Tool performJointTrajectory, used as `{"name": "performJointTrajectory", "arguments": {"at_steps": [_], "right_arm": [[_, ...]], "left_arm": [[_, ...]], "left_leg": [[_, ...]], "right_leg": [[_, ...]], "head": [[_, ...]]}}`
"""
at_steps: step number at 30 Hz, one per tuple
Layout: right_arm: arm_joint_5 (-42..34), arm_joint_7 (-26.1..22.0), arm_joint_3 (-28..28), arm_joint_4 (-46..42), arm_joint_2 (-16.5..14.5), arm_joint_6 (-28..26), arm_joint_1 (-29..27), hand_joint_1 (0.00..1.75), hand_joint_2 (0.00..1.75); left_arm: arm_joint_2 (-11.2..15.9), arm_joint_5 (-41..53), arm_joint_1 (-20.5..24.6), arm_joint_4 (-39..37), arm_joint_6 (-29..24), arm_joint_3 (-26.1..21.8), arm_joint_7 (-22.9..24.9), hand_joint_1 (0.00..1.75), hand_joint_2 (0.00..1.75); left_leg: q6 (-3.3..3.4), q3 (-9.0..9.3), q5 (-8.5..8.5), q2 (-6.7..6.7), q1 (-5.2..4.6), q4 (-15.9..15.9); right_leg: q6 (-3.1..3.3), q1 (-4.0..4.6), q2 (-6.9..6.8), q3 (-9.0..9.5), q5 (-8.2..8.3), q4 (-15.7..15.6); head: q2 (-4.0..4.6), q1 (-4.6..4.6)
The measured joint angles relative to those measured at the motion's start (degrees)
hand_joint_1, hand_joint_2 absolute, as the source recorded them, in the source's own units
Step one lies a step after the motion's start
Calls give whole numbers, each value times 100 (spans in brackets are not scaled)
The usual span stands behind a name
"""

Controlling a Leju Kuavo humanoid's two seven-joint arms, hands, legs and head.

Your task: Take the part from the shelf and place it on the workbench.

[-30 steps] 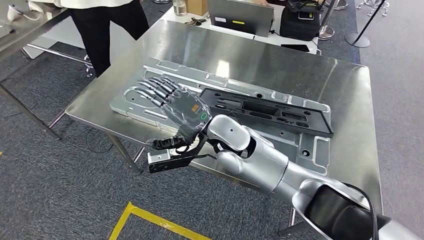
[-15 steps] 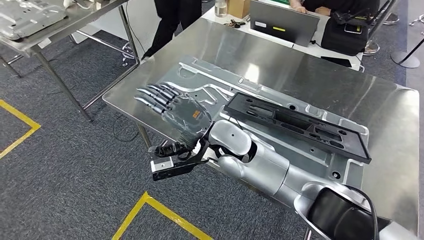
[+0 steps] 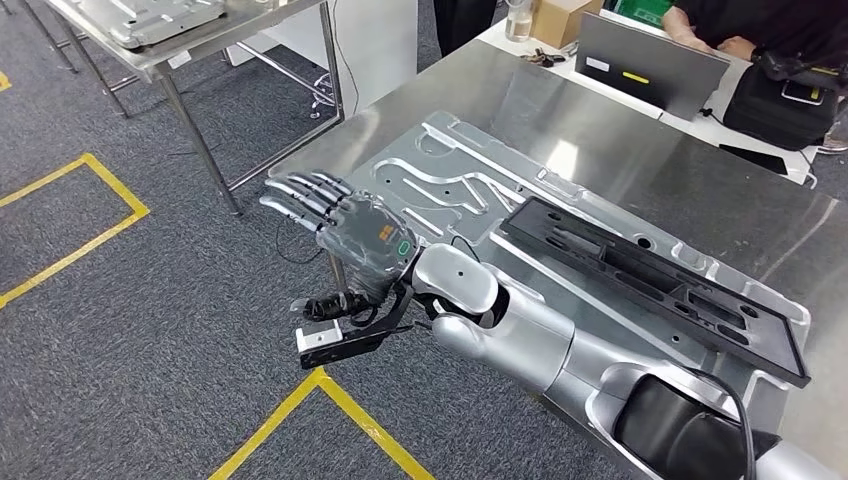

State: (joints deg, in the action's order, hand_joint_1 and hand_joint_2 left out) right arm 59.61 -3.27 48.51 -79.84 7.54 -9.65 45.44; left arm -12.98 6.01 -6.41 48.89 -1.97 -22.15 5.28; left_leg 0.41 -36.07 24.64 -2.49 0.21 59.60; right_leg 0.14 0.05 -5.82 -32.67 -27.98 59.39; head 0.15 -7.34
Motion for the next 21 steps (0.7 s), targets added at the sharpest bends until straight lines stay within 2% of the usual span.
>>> {"name": "performJointTrajectory", "arguments": {"at_steps": [1,2,4,6,7,8,9,10,11,13,14,15,17,18,19,21], "right_arm": [[-2,-10,14,0,-6,-3,4,0,0],[-5,-12,25,1,-11,-5,7,0,0],[-15,-7,39,1,-18,-10,13,0,0],[-32,-3,48,7,-10,-14,-1,0,0],[-43,-3,55,14,-4,-14,-19,0,0],[-54,-3,61,25,1,-14,-40,0,0],[-64,-3,67,38,2,-15,-56,0,0],[-74,-3,71,52,3,-16,-65,0,0],[-81,-4,74,64,3,-19,-67,0,0],[-95,-11,75,87,3,-32,-67,0,0],[-101,-15,75,96,3,-43,-70,0,0],[-109,-20,75,105,3,-56,-77,0,0],[-140,-24,75,115,-4,-86,-90,0,0],[-157,-24,75,119,-13,-99,-101,0,0],[-174,-25,75,121,-22,-115,-112,0,0],[-193,-26,75,137,-33,-136,-158,0,0]], "left_arm": [[20,-29,14,-11,-8,12,-6,0,175],[38,-52,19,-23,-11,19,-13,0,175],[66,-84,38,-40,-22,28,-26,0,175],[79,-112,68,-55,-28,39,-40,0,175],[83,-125,80,-69,-29,42,-47,0,175],[87,-135,85,-86,-30,44,-51,0,175],[93,-139,87,-106,-32,45,-55,0,175],[98,-144,88,-127,-33,47,-57,0,175],[103,-149,93,-146,-36,51,-60,0,175],[109,-170,112,-177,-40,68,-74,0,175],[115,-182,122,-187,-44,77,-83,0,175],[121,-194,126,-197,-49,85,-90,0,175],[134,-210,115,-215,-66,93,-94,0,175],[140,-217,105,-220,-73,97,-92,0,175],[147,-226,99,-223,-81,103,-86,0,175],[159,-239,104,-224,-89,121,-72,0,175]], "left_leg": [[37,-10,-14,72,6,-10],[66,-8,-25,125,16,-25],[131,1,-53,224,38,-58],[176,-11,-70,323,45,-67],[191,-21,-75,384,42,-66],[196,-27,-79,449,38,-65],[198,-29,-82,516,36,-63],[196,-27,-86,586,35,-60],[190,-23,-89,658,35,-56],[157,-40,-105,788,40,-44],[125,-60,-121,846,53,-42],[87,-83,-138,900,69,-47],[11,-112,-168,982,96,-67],[-14,-130,-144,901,87,-37],[-34,-183,-68,762,76,75],[-68,-451,253,429,65,648]], "right_leg": [[-25,2,-49,11,-6,-2],[-59,-10,-30,19,-31,11],[-120,-51,199,-68,-212,234],[-147,-76,477,-370,-560,867],[-150,-79,533,-551,-701,1225],[-149,-79,556,-682,-756,1469],[-141,-79,569,-725,-699,1523],[-125,-79,587,-658,-537,1357],[-99,-78,650,-494,-307,997],[-46,-85,916,-171,-2,285],[-30,-80,1012,-86,55,82],[-23,-70,1055,-70,44,25],[8,-59,937,-50,79,-24],[41,-67,870,-22,99,-63],[77,-80,794,6,120,-104],[127,-82,625,37,135,-148]], "head": [[0,-1],[0,-1],[0,-1],[0,-1],[0,-1],[0,-2],[0,-2],[0,-2],[0,-2],[0,-2],[0,-2],[0,-3],[0,-4],[0,-4],[0,-3],[0,-2]]}}
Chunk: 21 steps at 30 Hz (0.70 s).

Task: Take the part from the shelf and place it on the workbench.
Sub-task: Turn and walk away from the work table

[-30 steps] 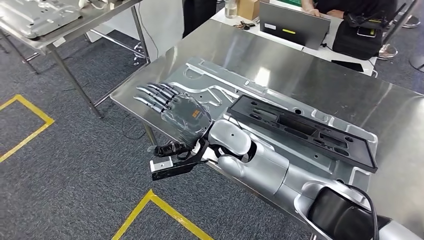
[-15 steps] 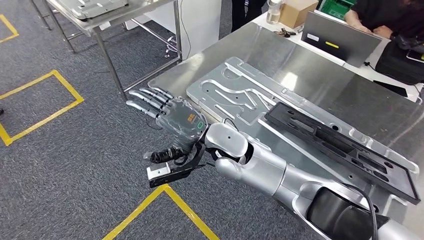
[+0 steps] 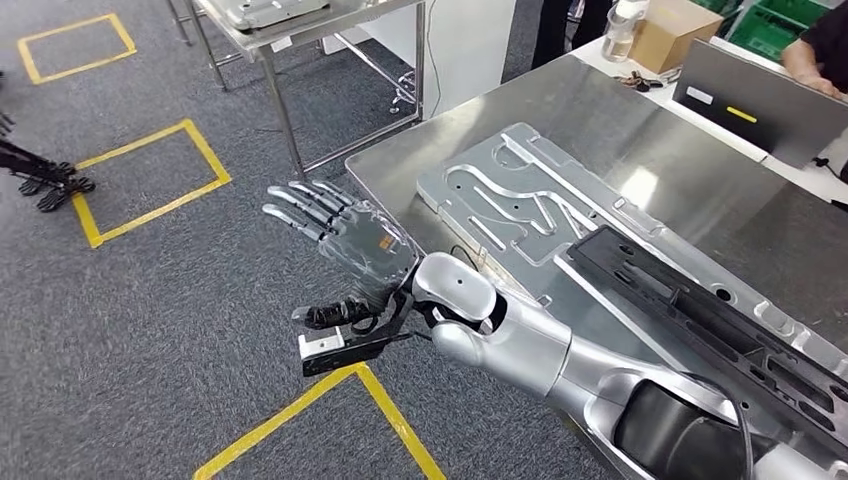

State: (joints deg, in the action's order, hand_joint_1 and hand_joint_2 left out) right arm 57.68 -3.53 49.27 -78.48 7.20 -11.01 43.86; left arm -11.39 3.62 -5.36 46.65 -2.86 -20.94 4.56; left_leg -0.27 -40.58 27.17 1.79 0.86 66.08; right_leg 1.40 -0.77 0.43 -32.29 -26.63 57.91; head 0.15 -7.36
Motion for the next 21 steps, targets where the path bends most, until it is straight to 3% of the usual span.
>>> {"name": "performJointTrajectory", "arguments": {"at_steps": [2,3,4,6,8,9,12,14,16,17,18,19,20,21], "right_arm": [[-8,-2,0,30,-1,-11,-66,0,0],[-11,-4,0,45,-1,-16,-99,0,0],[-18,-6,0,61,-1,-27,-126,0,0],[-60,-9,-3,85,-1,-68,-168,0,0],[-106,-15,-23,114,0,-121,-218,0,0],[-119,-24,-40,130,0,-145,-248,0,0],[-133,-63,-84,174,-2,-190,-316,0,0],[-150,-83,-125,203,-1,-204,-342,0,0],[-181,-91,-191,264,3,-217,-407,0,0],[-196,-92,-226,305,4,-223,-457,0,0],[-205,-93,-253,346,6,-228,-507,0,0],[-210,-93,-275,383,12,-232,-545,0,0],[-213,-94,-293,414,16,-236,-567,0,0],[-215,-96,-312,436,21,-241,-573,0,0]], "left_arm": [[5,-7,4,-2,-2,16,9,0,175],[7,-10,-1,-3,-3,20,9,0,175],[12,-14,-7,-4,-7,23,9,0,175],[25,-22,-16,-5,-20,25,9,0,175],[33,-27,-14,-5,-32,34,9,0,175],[33,-30,-18,-5,-35,39,10,0,175],[37,-36,-45,-5,-44,42,11,0,175],[39,-37,-47,-4,-50,41,15,0,175],[41,-38,-44,-2,-54,44,39,0,175],[42,-38,-46,-1,-54,45,54,0,175],[40,-39,-58,-1,-54,46,68,0,175],[40,-39,-75,-1,-55,46,76,0,175],[40,-40,-93,-1,-55,46,84,0,175],[40,-40,-107,0,-57,46,91,0,175]], "left_leg": [[-45,-333,285,-106,22,690],[-65,-392,294,-124,35,822],[-82,-343,209,-147,46,754],[-96,50,-112,-296,59,59],[-50,380,-276,-463,29,-538],[-14,426,-274,-493,13,-638],[98,415,-287,-333,-6,-657],[165,431,-311,-232,7,-693],[216,422,-332,-115,8,-710],[233,410,-338,-43,2,-710],[242,403,-343,29,-7,-710],[246,400,-348,104,-16,-710],[247,401,-352,177,-24,-709],[243,405,-358,248,-29,-708]], "right_leg": [[8,7,-173,-3,-10,5],[3,7,-255,-5,-19,12],[-9,4,-332,-5,-33,24],[-52,-3,-469,2,-81,70],[-119,25,-575,2,-137,125],[-148,46,-622,5,-153,139],[-228,41,-728,35,-179,129],[-278,5,-535,-41,-355,349],[-294,-8,-213,-361,-723,1039],[-289,-6,-113,-560,-881,1428],[-278,-1,-74,-687,-930,1659],[-256,6,-52,-715,-859,1679],[-226,15,-29,-647,-703,1504],[-185,27,46,-483,-475,1137]], "head": [[0,1],[0,1],[0,2],[0,2],[0,-1],[0,-3],[0,-3],[0,-5],[0,-7],[0,-5],[0,-5],[0,-7],[0,-6],[0,-7]]}}
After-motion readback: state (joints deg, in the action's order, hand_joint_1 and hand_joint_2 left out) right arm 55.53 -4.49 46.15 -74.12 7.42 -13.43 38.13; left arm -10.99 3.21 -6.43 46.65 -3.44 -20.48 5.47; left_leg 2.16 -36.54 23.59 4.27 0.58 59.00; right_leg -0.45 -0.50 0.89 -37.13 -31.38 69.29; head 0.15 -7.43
